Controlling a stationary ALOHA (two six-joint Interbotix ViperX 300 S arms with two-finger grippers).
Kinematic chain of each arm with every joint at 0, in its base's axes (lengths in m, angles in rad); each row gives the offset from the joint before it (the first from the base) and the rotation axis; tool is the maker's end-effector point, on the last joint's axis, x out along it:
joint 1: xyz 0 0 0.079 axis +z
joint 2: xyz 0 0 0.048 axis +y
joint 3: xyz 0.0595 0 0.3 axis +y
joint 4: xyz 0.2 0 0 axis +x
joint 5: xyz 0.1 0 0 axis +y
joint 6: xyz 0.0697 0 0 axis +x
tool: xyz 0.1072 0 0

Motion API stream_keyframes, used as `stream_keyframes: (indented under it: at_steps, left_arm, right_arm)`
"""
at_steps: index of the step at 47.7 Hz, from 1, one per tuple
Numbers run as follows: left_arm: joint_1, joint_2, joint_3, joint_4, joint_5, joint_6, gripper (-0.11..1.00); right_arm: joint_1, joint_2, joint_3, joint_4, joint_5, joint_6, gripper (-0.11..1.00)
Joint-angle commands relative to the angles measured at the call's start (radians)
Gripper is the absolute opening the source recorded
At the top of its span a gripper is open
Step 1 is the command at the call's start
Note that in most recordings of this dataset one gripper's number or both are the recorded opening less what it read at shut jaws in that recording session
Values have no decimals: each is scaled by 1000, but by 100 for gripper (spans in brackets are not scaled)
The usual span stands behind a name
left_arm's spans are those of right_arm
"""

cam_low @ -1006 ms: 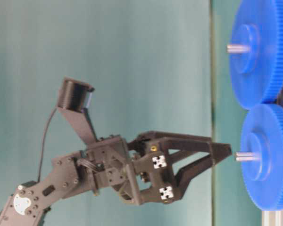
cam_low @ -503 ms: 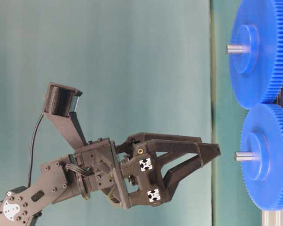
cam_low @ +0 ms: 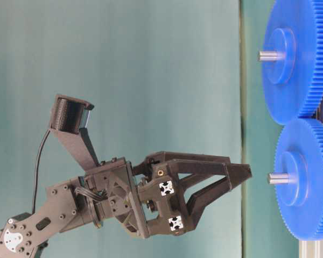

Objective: Insert the small gear onto the shaft.
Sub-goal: 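Push the gear down onto the shaft with the left gripper, then open the left gripper to release the seated gear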

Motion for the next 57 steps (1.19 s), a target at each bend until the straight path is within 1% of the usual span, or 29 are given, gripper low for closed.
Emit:
stream_keyframes:
  at_steps: [1, 9, 18, 30, 38, 50, 57]
  left_arm:
    - [0, -41, -11, 3, -5, -2, 83]
    - [-11, -51, -11, 3, -5, -9, 83]
    - [-15, -71, -9, 3, -3, -43, 83]
    - [-35, -97, -8, 3, -5, -54, 83]
    - [-49, -110, -5, 3, 21, -60, 83]
    - [-52, -123, -5, 3, 52, -106, 83]
    - [-58, -130, -5, 3, 52, -117, 83]
  right_arm:
    - [-2, 2, -9, -2, -6, 11, 0]
    - [-2, 2, -9, -2, -6, 11, 0]
    - [-3, 2, -9, -2, -6, 11, 0]
    - [-3, 2, -9, -2, -6, 11, 0]
    - [-3, 2, -9, -2, -6, 11, 0]
    - [-3, 2, -9, -2, -11, 11, 0]
    - [-3, 2, -12, -2, -11, 11, 0]
